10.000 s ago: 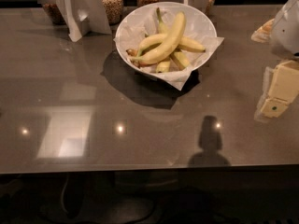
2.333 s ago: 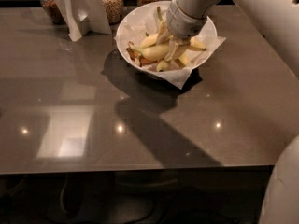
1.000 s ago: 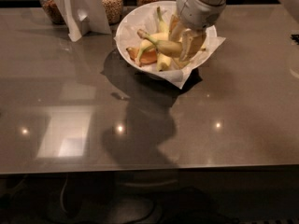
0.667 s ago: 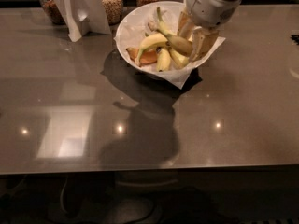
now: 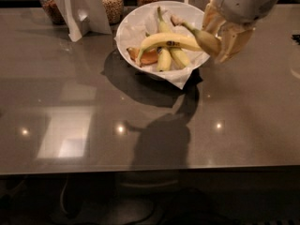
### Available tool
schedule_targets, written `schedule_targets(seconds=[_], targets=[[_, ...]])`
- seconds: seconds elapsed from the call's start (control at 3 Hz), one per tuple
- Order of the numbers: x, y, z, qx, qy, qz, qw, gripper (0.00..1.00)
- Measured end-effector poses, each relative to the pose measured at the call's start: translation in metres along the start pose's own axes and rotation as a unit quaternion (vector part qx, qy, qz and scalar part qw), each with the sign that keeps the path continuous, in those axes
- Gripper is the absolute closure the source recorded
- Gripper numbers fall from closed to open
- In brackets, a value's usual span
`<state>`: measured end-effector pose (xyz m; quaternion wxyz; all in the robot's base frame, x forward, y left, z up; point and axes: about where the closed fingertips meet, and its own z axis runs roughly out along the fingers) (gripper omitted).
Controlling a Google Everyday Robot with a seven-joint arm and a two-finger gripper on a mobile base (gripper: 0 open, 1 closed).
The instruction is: Pick banana from white bowl
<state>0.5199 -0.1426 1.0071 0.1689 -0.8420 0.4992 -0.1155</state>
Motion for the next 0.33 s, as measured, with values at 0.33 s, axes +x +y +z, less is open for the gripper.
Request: schedule_targets(seconds=[0.33], targets=[[0.0026,0.0146,-0.0272,0.009,0.004,0.005,0.9999,1.00]])
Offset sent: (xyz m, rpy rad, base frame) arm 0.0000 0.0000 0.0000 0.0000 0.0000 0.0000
